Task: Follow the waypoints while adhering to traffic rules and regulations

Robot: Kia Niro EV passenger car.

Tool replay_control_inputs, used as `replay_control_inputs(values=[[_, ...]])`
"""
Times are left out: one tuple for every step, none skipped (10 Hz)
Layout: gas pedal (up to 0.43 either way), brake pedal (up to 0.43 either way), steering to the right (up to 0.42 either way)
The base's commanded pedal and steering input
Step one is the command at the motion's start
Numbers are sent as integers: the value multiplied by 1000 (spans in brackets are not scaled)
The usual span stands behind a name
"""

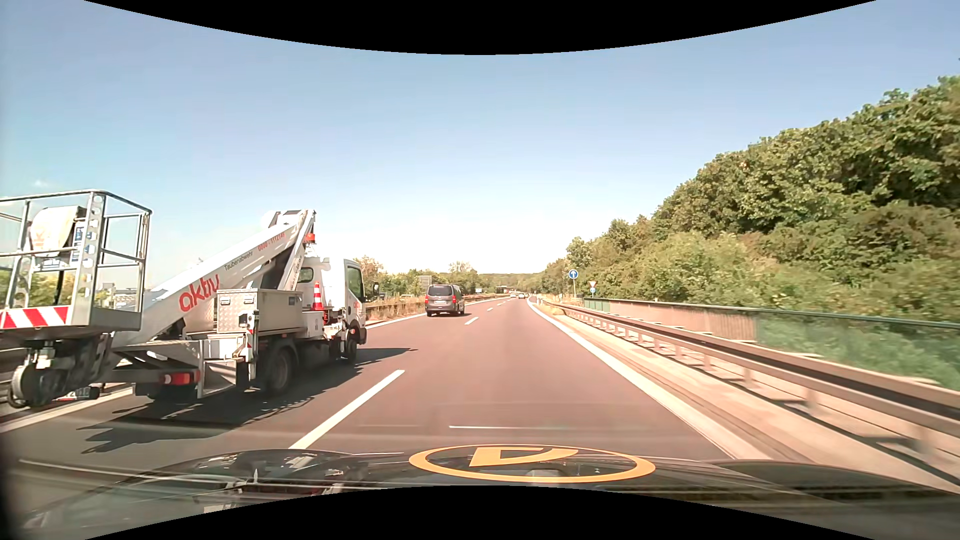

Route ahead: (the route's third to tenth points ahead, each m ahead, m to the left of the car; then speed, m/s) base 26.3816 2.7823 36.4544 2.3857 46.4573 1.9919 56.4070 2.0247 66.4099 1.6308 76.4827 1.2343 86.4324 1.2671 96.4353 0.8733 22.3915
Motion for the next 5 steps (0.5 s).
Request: replay_control_inputs(values=[[220, 0, 3], [220, 0, 3], [220, 0, 3], [220, 0, 3], [209, 0, 3]])
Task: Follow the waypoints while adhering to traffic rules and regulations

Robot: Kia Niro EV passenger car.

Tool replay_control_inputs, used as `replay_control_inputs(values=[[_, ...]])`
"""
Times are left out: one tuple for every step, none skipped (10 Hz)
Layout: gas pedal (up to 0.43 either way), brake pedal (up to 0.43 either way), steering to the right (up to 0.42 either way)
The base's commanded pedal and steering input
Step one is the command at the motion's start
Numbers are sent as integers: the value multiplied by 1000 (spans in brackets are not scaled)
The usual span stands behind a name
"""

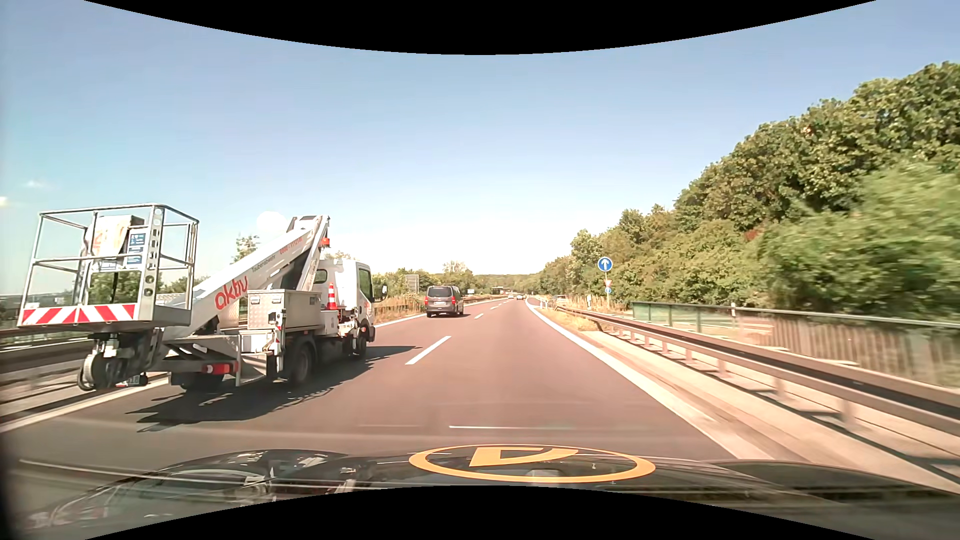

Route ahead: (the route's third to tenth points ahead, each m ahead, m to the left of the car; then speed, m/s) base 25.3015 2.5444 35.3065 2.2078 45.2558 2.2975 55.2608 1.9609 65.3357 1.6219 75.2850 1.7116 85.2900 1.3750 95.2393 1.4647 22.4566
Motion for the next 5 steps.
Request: replay_control_inputs(values=[[209, 0, 3], [209, 0, 3], [197, 0, 3], [197, 0, 3], [197, 0, 3]])
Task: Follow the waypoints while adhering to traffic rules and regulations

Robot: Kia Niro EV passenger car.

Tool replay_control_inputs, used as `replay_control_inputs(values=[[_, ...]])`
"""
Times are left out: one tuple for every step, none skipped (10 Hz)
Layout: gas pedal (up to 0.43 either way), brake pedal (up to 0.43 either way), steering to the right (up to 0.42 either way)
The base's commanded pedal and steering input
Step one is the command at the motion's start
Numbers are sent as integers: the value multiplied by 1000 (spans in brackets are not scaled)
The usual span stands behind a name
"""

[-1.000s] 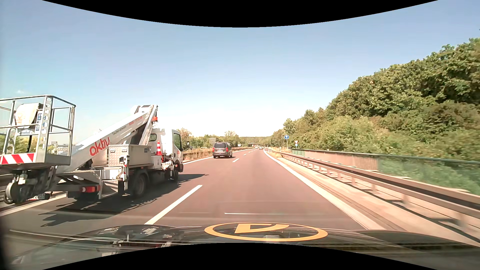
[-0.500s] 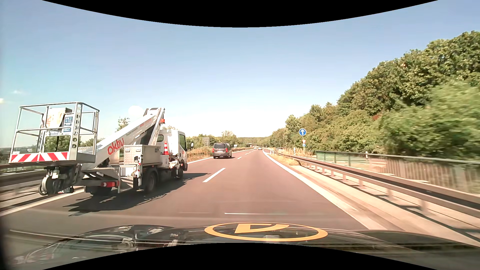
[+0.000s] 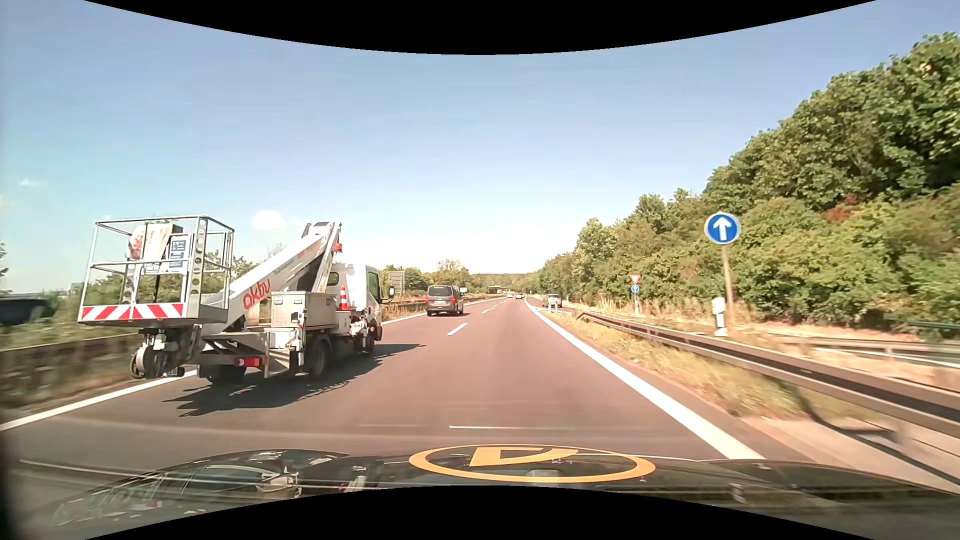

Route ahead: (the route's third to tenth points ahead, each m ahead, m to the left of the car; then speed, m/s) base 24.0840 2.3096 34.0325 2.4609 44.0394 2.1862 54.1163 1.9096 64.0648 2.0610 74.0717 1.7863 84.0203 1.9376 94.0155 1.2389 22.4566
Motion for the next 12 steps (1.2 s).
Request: replay_control_inputs(values=[[197, 0, 3], [197, 0, 3], [197, 0, 3], [197, 0, 3], [197, 0, 3], [197, 0, 0], [197, 0, -4], [197, 0, -4], [197, 0, -4], [197, 0, -3], [197, 0, 1], [197, 0, 4]])
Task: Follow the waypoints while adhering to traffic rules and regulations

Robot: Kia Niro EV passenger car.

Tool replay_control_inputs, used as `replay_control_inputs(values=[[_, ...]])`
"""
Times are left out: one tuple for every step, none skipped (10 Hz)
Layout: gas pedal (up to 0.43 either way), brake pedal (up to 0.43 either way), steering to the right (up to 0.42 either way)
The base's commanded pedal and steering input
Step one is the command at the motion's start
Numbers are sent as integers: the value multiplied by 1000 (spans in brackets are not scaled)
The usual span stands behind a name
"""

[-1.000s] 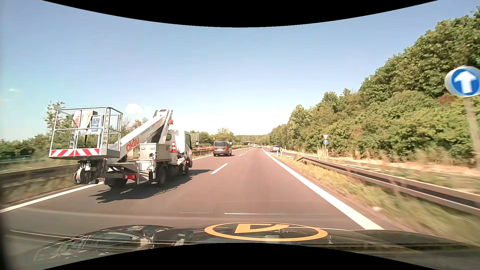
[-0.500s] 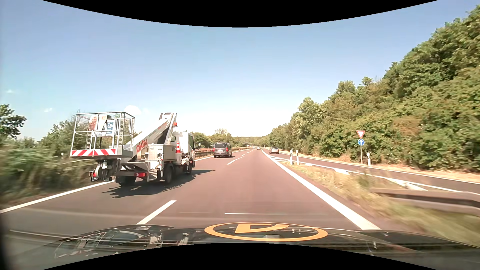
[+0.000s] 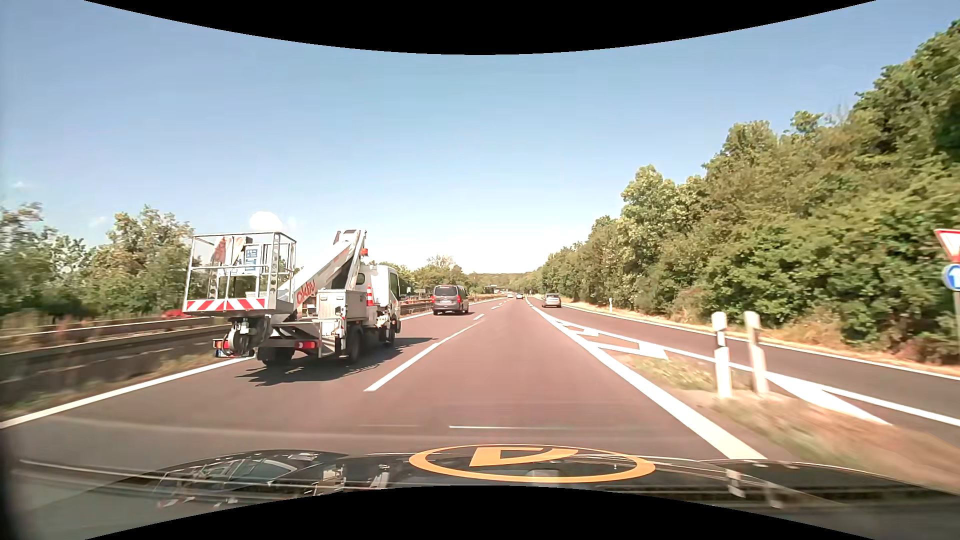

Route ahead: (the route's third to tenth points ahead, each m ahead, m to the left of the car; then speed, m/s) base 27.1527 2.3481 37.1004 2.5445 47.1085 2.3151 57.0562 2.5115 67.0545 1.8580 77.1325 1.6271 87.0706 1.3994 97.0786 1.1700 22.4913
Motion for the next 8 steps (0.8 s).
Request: replay_control_inputs(values=[[197, 0, 4], [197, 0, 4], [197, 0, 4], [197, 0, 4], [197, 0, 4], [197, 0, 4], [197, 0, 4], [197, 0, 4]])
